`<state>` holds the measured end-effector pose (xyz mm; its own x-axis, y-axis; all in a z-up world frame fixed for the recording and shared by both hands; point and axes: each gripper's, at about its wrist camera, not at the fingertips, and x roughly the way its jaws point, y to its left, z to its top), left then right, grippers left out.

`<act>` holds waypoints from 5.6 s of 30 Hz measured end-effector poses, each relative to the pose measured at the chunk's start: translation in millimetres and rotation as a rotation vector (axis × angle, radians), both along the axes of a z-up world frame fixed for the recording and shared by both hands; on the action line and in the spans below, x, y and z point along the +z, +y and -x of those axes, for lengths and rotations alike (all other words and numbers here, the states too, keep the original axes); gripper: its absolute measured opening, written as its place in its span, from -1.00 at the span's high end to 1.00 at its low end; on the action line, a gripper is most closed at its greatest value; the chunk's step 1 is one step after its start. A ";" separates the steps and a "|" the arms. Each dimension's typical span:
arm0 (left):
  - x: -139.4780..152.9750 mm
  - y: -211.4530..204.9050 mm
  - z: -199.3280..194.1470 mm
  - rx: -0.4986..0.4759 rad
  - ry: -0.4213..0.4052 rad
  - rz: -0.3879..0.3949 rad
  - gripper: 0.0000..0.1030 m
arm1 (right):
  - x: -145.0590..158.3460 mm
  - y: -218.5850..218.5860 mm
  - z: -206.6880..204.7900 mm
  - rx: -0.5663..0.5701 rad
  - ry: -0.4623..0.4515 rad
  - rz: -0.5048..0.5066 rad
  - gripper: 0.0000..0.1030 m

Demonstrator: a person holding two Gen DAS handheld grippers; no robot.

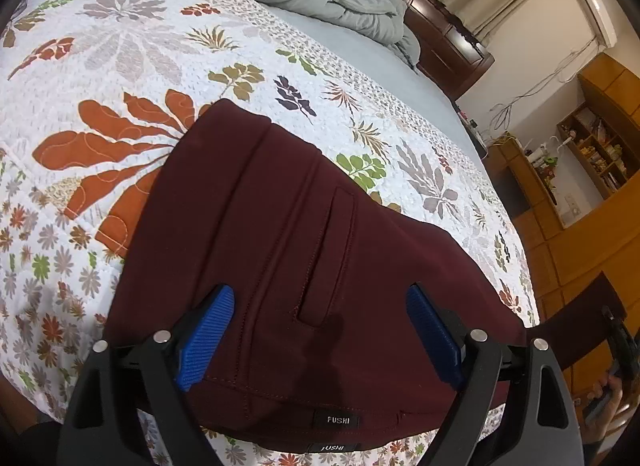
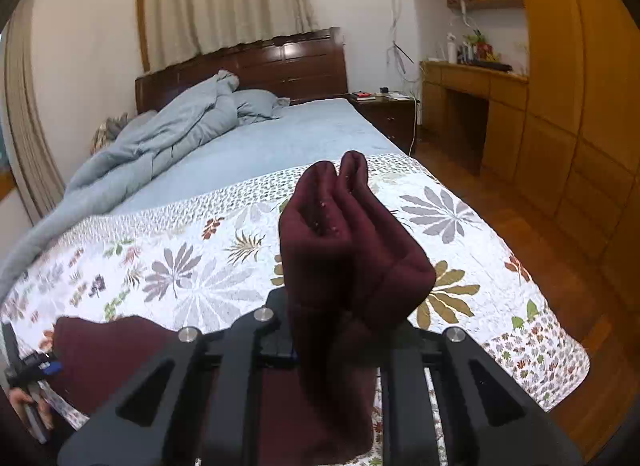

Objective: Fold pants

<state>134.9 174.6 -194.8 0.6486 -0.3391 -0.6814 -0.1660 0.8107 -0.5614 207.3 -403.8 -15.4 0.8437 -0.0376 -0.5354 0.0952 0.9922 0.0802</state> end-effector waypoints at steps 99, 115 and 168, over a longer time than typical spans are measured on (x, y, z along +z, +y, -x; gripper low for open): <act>-1.8 19.1 21.3 -0.022 -0.063 0.134 -0.72 | -144.4 186.1 -32.0 0.366 0.348 0.399 0.13; -0.2 18.0 21.6 -0.005 -0.056 0.124 -0.72 | -143.8 43.3 -78.8 0.079 0.371 0.056 0.23; -66.3 61.6 79.5 0.519 0.050 0.556 -0.71 | -161.1 588.3 -213.3 1.466 1.056 0.281 -0.59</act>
<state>55.4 236.2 -261.2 0.7913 -0.3010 -0.5322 -0.4847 0.2217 -0.8461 420.6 184.4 -176.5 -0.3726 0.1633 -0.9135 -0.8689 0.2844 0.4052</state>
